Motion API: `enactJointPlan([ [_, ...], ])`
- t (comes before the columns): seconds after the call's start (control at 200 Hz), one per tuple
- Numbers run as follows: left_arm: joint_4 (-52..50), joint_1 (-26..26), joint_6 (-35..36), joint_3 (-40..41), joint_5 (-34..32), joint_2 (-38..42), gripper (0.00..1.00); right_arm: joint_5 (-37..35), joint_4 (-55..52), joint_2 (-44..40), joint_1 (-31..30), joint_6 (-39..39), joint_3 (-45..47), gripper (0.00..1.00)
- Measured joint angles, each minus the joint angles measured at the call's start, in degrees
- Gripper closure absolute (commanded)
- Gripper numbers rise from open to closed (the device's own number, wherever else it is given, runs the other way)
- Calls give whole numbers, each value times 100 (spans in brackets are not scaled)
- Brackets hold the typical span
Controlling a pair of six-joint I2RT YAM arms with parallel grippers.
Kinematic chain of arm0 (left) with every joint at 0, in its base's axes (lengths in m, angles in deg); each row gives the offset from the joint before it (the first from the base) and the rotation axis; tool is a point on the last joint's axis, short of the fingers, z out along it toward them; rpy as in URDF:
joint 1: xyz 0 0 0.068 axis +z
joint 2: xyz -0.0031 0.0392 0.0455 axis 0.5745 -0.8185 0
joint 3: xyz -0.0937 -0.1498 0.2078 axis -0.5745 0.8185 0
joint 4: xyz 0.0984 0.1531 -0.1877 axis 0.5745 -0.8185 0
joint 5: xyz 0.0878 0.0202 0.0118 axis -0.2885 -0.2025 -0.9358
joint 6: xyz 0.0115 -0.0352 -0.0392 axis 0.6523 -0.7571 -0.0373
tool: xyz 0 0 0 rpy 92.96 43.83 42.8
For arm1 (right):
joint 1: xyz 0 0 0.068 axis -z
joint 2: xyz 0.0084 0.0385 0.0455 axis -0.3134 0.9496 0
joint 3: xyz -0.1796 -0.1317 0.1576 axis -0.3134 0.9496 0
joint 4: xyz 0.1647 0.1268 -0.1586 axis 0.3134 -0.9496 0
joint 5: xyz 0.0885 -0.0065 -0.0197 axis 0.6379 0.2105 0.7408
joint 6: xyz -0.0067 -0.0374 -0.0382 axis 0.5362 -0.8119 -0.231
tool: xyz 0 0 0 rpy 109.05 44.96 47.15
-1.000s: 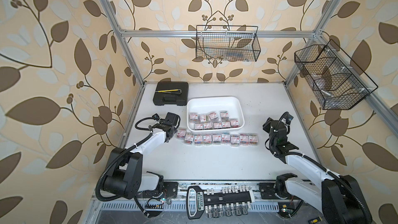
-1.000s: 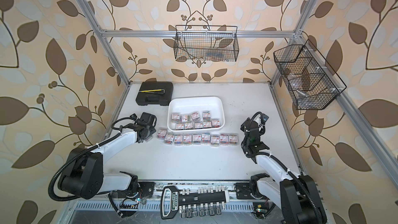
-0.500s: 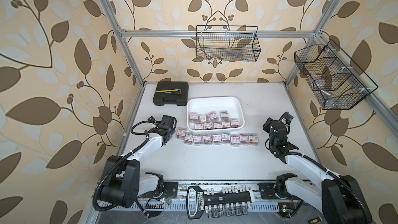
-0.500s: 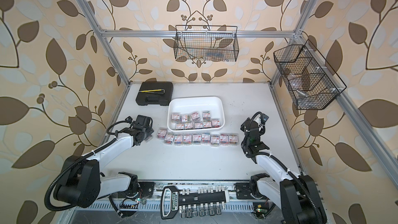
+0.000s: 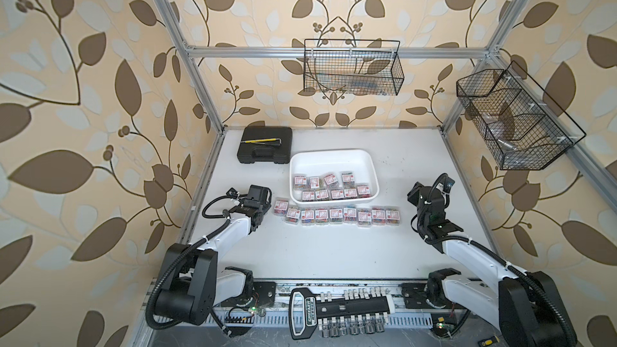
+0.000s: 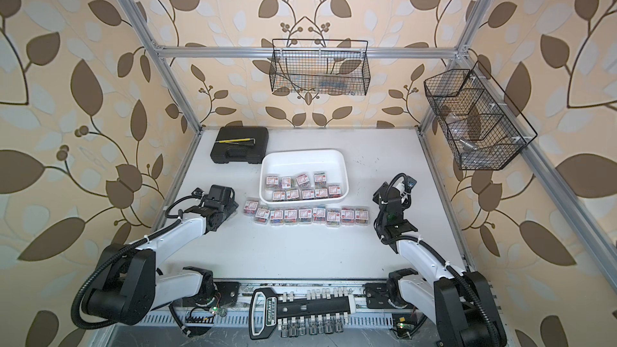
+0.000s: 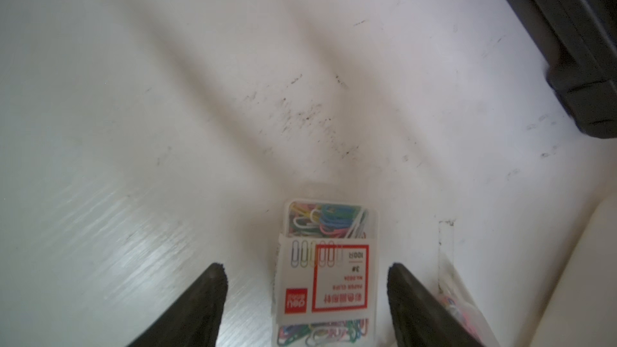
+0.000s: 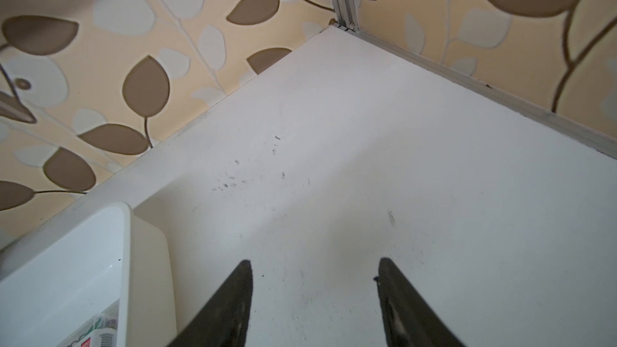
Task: Take the paper clips out of the storage box
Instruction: Adjust the boxed paper clips at the center of the board.
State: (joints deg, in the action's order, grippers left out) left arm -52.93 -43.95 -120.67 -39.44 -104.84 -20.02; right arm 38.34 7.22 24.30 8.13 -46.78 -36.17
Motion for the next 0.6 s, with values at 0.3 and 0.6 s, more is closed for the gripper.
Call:
enactJointPlan([
  [0.3, 398, 0, 223, -369, 258, -535, 23, 0, 0, 0, 0, 0, 0, 39],
  [0.6, 765, 0, 356, -387, 756, -745, 23, -2, 0, 0, 0, 0, 0, 39],
])
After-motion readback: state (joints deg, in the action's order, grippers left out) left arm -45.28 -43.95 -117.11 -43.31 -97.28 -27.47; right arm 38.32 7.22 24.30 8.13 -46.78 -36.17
